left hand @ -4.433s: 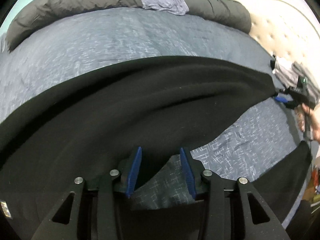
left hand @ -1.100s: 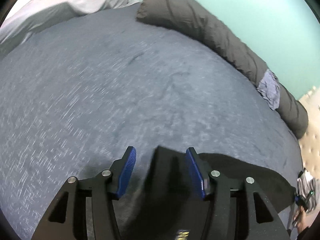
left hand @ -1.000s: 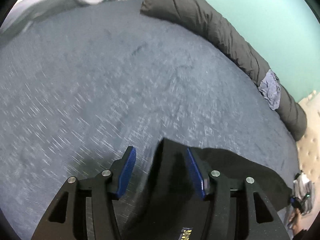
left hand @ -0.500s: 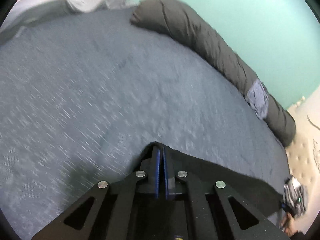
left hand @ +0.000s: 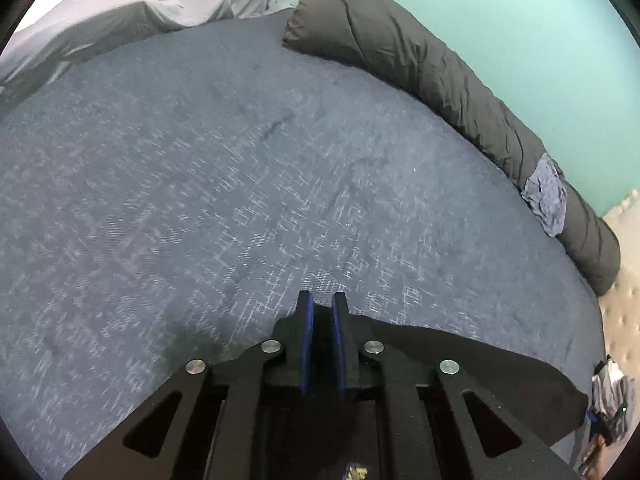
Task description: Fold clothes
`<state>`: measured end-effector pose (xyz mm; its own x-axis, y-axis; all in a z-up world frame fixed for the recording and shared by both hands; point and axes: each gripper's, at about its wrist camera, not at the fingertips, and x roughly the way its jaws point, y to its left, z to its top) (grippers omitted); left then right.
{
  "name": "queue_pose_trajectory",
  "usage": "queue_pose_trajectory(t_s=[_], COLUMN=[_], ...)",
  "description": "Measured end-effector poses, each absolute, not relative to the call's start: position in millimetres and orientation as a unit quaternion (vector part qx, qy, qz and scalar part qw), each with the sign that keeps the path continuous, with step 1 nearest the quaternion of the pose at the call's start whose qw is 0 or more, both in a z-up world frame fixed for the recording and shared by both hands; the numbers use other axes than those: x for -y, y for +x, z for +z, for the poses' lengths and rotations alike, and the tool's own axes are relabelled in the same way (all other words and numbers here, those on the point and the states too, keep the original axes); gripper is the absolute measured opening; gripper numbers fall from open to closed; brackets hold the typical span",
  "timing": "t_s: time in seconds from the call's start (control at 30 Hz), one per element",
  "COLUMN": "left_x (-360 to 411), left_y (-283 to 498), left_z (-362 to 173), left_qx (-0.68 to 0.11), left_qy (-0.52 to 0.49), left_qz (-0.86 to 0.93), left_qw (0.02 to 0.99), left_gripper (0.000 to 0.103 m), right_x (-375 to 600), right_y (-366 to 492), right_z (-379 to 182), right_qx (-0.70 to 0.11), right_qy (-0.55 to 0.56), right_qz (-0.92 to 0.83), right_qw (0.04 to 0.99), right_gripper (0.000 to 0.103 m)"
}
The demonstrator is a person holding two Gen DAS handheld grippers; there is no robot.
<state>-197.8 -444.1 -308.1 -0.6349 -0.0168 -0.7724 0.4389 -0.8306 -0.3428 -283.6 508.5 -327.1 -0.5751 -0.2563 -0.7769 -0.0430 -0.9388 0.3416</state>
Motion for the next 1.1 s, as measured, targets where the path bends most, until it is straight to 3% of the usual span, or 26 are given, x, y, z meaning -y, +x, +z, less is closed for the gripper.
queue_pose_trajectory(t_s=[0.07, 0.2, 0.37, 0.6, 0.63, 0.7, 0.77, 1.1], left_x=[436, 408, 351, 297, 292, 284, 276, 270], left_y=[-189, -181, -172, -168, -168, -171, -173, -177], left_z=[-295, -286, -293, -325, -330, -338, -342, -364], left_qx=[-0.241, -0.238, -0.199, -0.184, -0.182, -0.178, -0.168, -0.151], left_qy=[0.405, 0.438, 0.47, 0.498, 0.502, 0.507, 0.511, 0.53], left_qz=[-0.872, -0.863, -0.859, -0.847, -0.845, -0.843, -0.843, -0.834], left_qw=[0.133, 0.085, 0.031, -0.017, -0.019, -0.02, -0.021, -0.019], left_gripper=[0.016, 0.033, 0.034, 0.034, 0.034, 0.034, 0.034, 0.034], right_x=[-505, -502, -509, -508, -507, -505, -506, -517], right_y=[-280, -272, -265, -269, -271, -274, -279, -323], right_z=[-322, -322, -336, -350, -350, -351, -346, -321], right_qx=[0.162, 0.178, 0.189, 0.178, 0.172, 0.159, 0.146, 0.1], right_qy=[0.46, 0.471, 0.493, 0.51, 0.509, 0.506, 0.497, 0.476], right_qz=[-0.87, -0.859, -0.846, -0.838, -0.84, -0.844, -0.853, -0.874], right_qw=[0.076, 0.087, 0.072, 0.076, 0.076, 0.072, 0.065, 0.028], right_gripper=[0.036, 0.041, 0.05, 0.05, 0.045, 0.017, 0.006, 0.005])
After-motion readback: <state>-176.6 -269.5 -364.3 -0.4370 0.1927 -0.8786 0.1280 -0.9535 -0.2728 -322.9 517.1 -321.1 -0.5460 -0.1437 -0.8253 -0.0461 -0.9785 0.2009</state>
